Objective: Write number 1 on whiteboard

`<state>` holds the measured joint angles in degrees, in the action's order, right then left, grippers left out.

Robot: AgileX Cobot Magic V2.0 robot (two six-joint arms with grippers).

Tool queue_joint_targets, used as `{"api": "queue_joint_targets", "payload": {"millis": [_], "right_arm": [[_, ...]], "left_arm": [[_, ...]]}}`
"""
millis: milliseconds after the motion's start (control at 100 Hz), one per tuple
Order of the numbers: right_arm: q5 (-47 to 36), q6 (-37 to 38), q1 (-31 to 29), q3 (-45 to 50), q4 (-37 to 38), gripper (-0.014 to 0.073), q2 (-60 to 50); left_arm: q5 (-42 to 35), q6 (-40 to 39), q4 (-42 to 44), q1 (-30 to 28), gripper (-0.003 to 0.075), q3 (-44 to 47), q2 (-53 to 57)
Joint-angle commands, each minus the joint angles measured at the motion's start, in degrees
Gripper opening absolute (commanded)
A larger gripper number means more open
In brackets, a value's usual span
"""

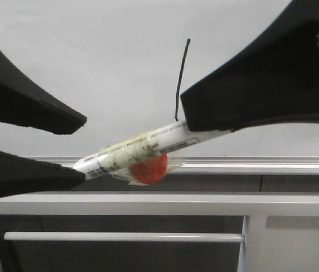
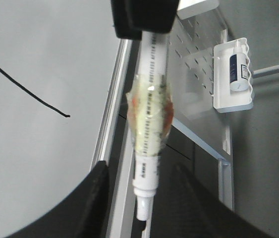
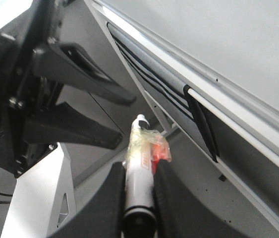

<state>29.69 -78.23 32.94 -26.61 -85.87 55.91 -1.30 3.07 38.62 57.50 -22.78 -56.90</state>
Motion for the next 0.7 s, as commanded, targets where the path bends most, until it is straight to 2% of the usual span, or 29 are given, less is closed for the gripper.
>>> {"api": "queue_joint_targets", "payload": {"millis": [0, 690], "right_arm": [[2.30, -0.17, 0.04, -2.44, -1.81, -0.0042, -0.24], [4.27, -0.17, 0.04, -2.52, -1.81, -0.0042, -0.24]], "left_arm": [[-2.62, -0.12, 0.04, 0.36, 0.0270, -1.89, -0.76], [-3.58, -0.12, 0.43, 0.36, 0.0270, -3.63, -1.63]]}}
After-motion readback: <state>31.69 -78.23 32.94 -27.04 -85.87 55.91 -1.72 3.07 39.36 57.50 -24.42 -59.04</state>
